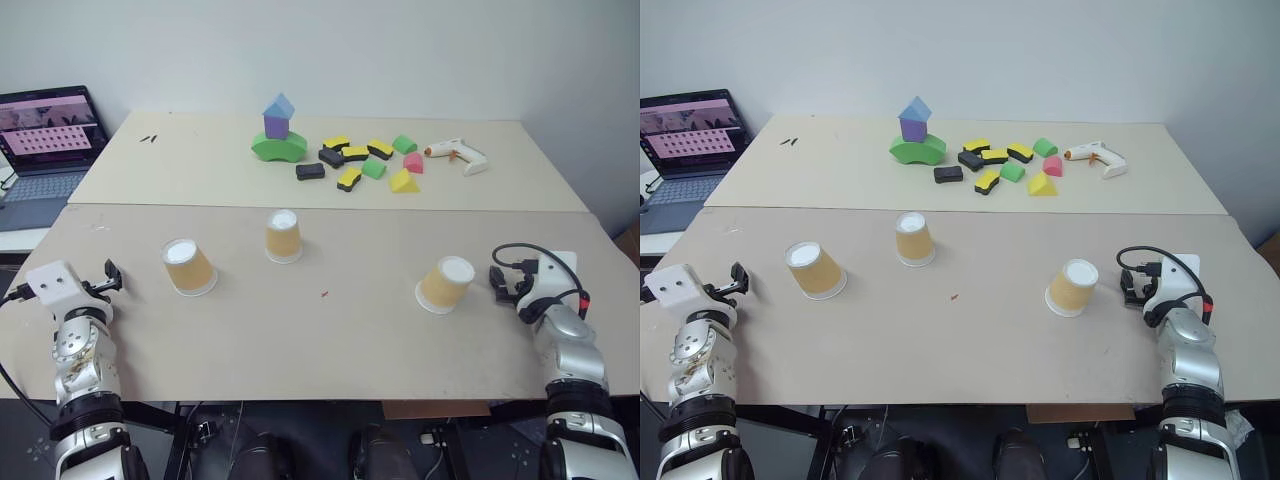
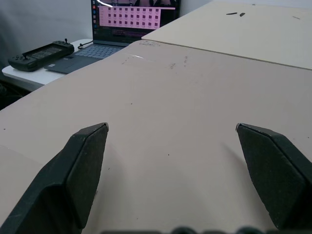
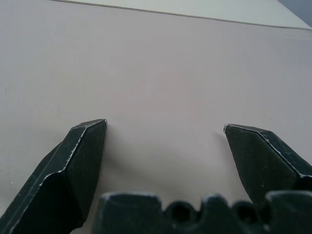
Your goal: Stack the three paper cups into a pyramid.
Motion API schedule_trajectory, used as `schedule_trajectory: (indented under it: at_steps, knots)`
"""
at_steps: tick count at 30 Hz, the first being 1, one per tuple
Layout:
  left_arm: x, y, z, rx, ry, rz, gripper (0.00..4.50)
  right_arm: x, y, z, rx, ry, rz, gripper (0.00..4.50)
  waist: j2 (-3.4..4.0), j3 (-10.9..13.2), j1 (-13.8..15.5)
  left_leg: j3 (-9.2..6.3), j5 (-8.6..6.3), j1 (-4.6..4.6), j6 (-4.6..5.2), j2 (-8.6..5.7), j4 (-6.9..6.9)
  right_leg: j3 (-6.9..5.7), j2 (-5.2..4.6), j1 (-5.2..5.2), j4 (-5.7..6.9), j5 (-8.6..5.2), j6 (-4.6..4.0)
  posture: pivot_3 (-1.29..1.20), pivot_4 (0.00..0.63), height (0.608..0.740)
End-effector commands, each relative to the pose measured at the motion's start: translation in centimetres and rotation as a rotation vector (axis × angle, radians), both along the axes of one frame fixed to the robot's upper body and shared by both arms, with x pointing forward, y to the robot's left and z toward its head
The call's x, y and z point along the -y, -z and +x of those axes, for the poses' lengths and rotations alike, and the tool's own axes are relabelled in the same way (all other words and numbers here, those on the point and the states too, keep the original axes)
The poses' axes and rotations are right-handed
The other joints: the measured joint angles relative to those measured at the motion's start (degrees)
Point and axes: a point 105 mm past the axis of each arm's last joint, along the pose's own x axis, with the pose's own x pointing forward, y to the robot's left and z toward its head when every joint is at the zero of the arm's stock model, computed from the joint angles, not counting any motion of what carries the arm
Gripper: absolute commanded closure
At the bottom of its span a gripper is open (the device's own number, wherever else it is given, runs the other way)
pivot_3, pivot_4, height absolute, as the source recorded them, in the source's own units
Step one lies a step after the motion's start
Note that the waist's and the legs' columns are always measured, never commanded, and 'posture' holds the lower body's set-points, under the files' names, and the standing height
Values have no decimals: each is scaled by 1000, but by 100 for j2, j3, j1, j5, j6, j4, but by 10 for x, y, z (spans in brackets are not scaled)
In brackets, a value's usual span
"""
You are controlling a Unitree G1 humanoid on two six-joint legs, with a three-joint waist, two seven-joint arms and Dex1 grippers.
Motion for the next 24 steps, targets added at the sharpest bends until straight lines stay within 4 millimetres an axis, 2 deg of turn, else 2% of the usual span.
schedule_trajectory:
  at_steps: [1, 2, 4, 5, 7, 8, 9, 11, 12, 13, 14, 16, 17, 19, 22, 24]
  knots:
    - [3, -13, 5, 21, 26, 48, 16, 18, -31, -1, 111, 64, -14, 0, 0, 0, 0, 0, 0, 0, 0, 0, 0, 0, 0, 0, 0, 0, 0, 0, 150, 703]
    - [6, -16, 8, 25, 44, 55, 16, 32, -41, -5, 136, 114, -11, 0, 1, 1, 4, 0, 0, 0, 0, 0, 0, 0, 0, 0, 0, 0, 0, 0, 150, 703]
    - [10, -20, 11, 30, 67, 64, 16, 50, -58, -9, 171, 165, -23, 0, 9, 6, 32, 0, 0, -2, 0, -3, 1, -1, -2, 0, 1, 0, 0, 0, 150, 703]
    - [11, -21, 12, 34, 77, 68, 16, 52, -69, -8, 190, 157, -34, 0, 15, 9, 36, 0, 0, -5, 0, -6, 1, -2, -5, -2, 0, 0, 0, 0, 150, 703]
    - [12, -25, 12, 42, 97, 76, 16, 44, -97, -4, 253, 80, -31, 0, 17, 10, 23, 2, 0, -6, 0, -8, 0, 1, -8, -6, 0, 0, 0, 0, 150, 703]
    - [13, -31, 12, 61, 121, 74, 16, 17, -130, 3, 325, -75, -1, 0, 18, 11, 8, 2, 0, -6, 0, -4, -1, 0, -5, -6, 0, 0, 1, 0, 150, 703]
    - [14, -35, 12, 74, 138, 72, 16, -5, -152, 5, 367, -195, 16, 0, 22, 13, -25, 1, 0, -6, 0, -1, -2, 0, -1, -8, 0, -1, 0, 0, 150, 703]
    - [18, -43, 12, 86, 187, 88, 16, -72, -204, -6, 457, -544, 69, 0, 26, 15, -110, 6, 0, -3, 0, 8, -5, 13, 4, -16, 4, 0, -2, 0, 150, 703]
    - [20, -46, 12, 85, 204, 94, 16, -98, -220, -16, 479, -689, 98, 0, 30, 18, -155, 5, 1, -3, 0, 13, -6, 13, 6, -17, 7, 0, -3, 0, 150, 703]
    - [21, -48, 11, 84, 216, 97, 16, -116, -230, -25, 484, -785, 115, 0, 31, 17, -157, 3, 2, -2, -2, 20, -7, 15, 7, -20, 9, 1, -4, 0, 150, 703]
    - [23, -50, 11, 86, 231, 99, 16, -143, -240, -41, 486, -945, 118, 0, 30, 17, -146, 0, 3, -1, -3, 28, -7, 12, 10, -17, 6, 0, -5, 0, 150, 703]
    - [27, -54, 9, 81, 266, 112, 16, -191, -248, -68, 450, -1211, 106, 0, 29, 17, -98, -14, 3, 0, -5, 32, -14, -6, 20, -3, -11, -2, -9, 0, 150, 703]
    - [28, -56, 8, 79, 275, 117, 16, -208, -247, -78, 420, -1305, 102, 0, 28, 16, -83, -15, 2, 1, -6, 31, -21, -8, 20, 0, -23, -2, -10, 0, 150, 703]
    - [29, -59, 6, 71, 290, 131, 16, -243, -231, -92, 322, -1461, 33, 0, 21, 15, -6, -16, -1, 1, -5, 25, -24, -13, 18, 5, -37, -1, -11, 0, 150, 703]
    - [33, -71, -1, 77, 348, 150, 16, -266, -210, -96, 212, -1541, -45, 0, 9, 15, 75, -17, -7, -6, 4, 11, -23, -23, 7, 8, -49, 0, -12, 0, 150, 703]
    - [50, -78, -8, 69, 489, 156, 16, -270, -195, -91, 160, -1539, -61, 0, 2, 16, 132, -19, -8, -16, 7, 4, -23, -30, 2, 5, -58, 2, -9, 0, 150, 703]
